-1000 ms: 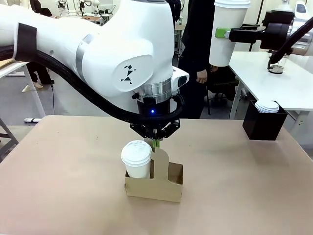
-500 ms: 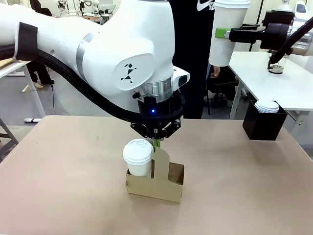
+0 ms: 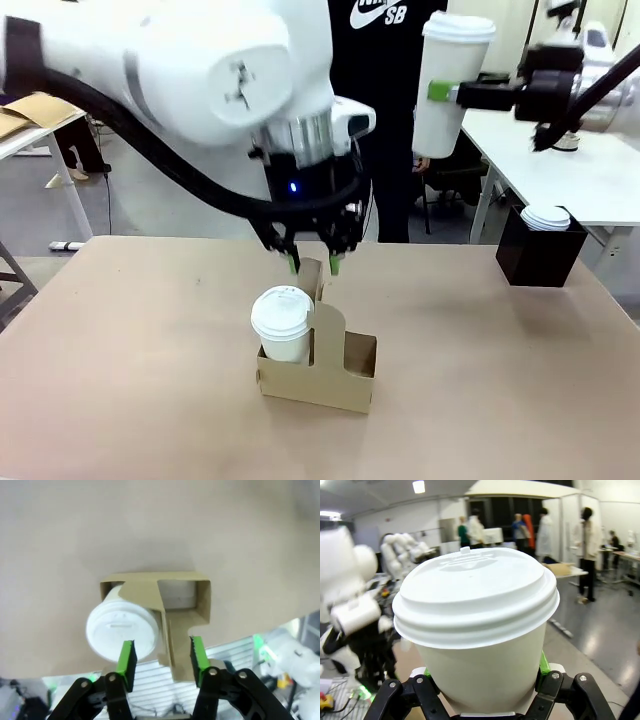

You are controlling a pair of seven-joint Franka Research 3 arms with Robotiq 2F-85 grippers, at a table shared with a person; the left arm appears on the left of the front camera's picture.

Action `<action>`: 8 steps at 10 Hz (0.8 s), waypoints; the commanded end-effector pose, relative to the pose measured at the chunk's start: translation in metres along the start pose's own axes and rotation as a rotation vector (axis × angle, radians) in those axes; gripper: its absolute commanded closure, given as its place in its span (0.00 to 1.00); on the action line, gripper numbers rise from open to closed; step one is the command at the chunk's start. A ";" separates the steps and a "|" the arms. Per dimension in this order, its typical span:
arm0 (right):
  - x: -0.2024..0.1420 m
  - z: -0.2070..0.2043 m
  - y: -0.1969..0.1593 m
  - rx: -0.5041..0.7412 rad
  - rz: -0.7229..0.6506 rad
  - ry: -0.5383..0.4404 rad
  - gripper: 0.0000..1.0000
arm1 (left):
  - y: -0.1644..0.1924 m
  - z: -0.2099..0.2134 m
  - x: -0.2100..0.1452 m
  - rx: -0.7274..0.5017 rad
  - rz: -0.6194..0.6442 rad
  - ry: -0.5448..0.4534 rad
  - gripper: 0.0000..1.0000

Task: Pour a drink into a cup and package it in a carrier.
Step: Insert the held 600 ml Paper Cup into the Cup Carrier.

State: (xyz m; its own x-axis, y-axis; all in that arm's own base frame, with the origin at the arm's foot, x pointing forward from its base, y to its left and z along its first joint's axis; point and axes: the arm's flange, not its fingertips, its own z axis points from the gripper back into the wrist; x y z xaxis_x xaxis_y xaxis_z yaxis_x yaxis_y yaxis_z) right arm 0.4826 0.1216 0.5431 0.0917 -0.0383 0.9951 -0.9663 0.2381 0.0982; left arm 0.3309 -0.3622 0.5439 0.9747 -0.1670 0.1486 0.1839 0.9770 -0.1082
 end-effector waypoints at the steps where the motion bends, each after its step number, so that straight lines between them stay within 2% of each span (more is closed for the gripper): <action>1: -0.033 -0.010 0.004 0.157 0.018 -0.017 0.20 | 0.024 0.036 0.002 -0.023 -0.152 0.021 0.00; 3: -0.068 -0.032 0.024 0.326 0.063 0.012 0.20 | 0.067 0.055 0.021 -0.007 -0.434 0.070 0.00; 5: -0.091 -0.047 0.043 0.492 0.130 0.024 0.20 | 0.119 0.059 0.041 -0.072 -0.584 0.023 0.00; 6: -0.101 -0.051 0.051 0.575 0.151 0.023 0.20 | 0.141 0.049 0.048 -0.084 -0.683 -0.041 0.00; 7: -0.111 -0.055 0.055 0.590 0.116 0.028 0.20 | 0.162 0.033 0.050 -0.152 -0.719 -0.093 0.00; 8: -0.106 -0.053 0.054 0.585 0.064 0.016 0.20 | 0.163 0.025 0.052 -0.142 -0.638 -0.107 0.00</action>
State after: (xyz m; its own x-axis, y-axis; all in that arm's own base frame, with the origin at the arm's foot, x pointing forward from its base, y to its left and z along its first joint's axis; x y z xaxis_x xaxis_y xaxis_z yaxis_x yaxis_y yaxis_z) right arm 0.4275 0.1979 0.4380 0.0069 -0.0019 1.0000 -0.9456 -0.3254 0.0059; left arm 0.4191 -0.2080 0.5757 0.6427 -0.7154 0.2741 0.7518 0.6578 -0.0456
